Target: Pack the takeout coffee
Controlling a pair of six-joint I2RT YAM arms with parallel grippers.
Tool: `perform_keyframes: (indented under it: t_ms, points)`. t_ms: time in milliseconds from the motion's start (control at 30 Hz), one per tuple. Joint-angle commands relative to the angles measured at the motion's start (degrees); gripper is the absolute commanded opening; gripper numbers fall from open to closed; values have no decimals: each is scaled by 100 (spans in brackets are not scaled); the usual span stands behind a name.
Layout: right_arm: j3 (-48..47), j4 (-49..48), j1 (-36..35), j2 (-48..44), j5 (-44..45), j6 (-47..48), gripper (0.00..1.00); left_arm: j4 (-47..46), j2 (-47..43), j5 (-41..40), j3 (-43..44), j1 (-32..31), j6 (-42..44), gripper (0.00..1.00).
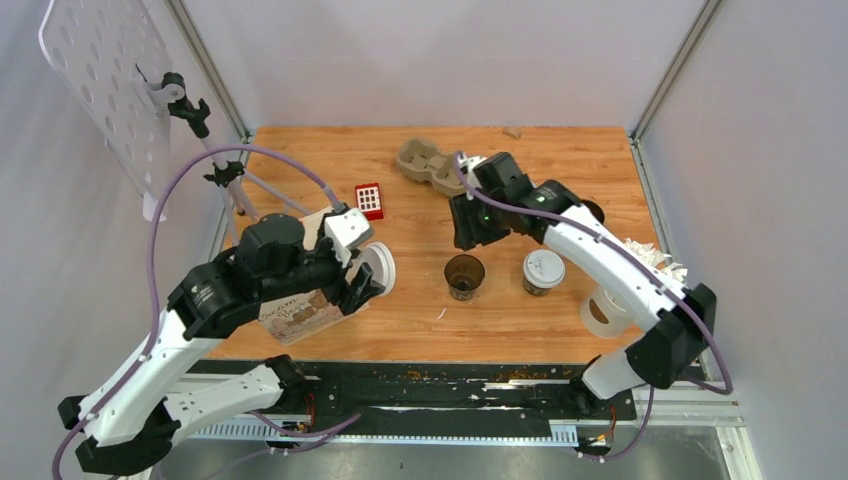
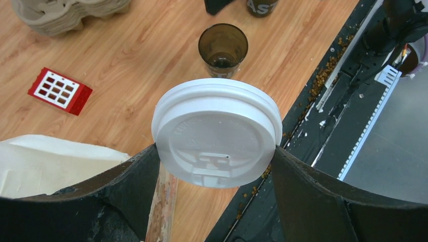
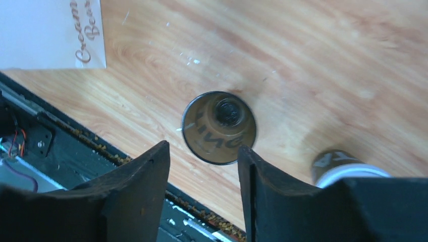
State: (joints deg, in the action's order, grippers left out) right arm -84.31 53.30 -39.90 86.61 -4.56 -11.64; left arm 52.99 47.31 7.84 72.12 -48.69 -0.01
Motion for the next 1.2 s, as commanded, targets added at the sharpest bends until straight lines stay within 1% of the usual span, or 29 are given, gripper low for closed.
perform_keyframes:
  t_ms: [0, 200, 233, 267, 433, 667, 767, 867, 967, 1167]
  points:
    - [153, -362, 246, -830, 314, -97, 58, -122, 544, -22, 307, -9, -202, 83]
    - [851, -819, 252, -1873, 447, -212, 90, -66, 1606, 48, 778, -14, -392, 83]
    - [1017, -892, 254, -2050, 596, -248, 97, -57, 1785, 51, 849, -10, -421, 83]
    - [1139, -968, 250, -2245, 681, -285, 99, -42, 1966, 59, 928, -9, -436, 82]
    - [1631, -1320, 252, -3076, 688, -334, 100, 177, 3006, 110, 1357, -17, -449, 82]
    - [1816, -1323, 253, -3780, 1009, -211, 100, 602, 4331, -84, 1992, -175, -439, 81]
    - [1858, -1383, 246, -3979, 1122, -142, 100, 689, 4654, -138, 2100, -198, -422, 80]
    - [1831, -1319, 253, -4129, 1261, -48, 100, 682, 4848, -76, 2120, -205, -408, 80]
    - [1831, -1276, 252, -4240, 1335, 6, 100, 765, 5011, -178, 2217, -203, -344, 81]
    - [1879, -1309, 251, -4326, 1369, -18, 100, 957, 5445, -132, 2748, -207, -256, 81]
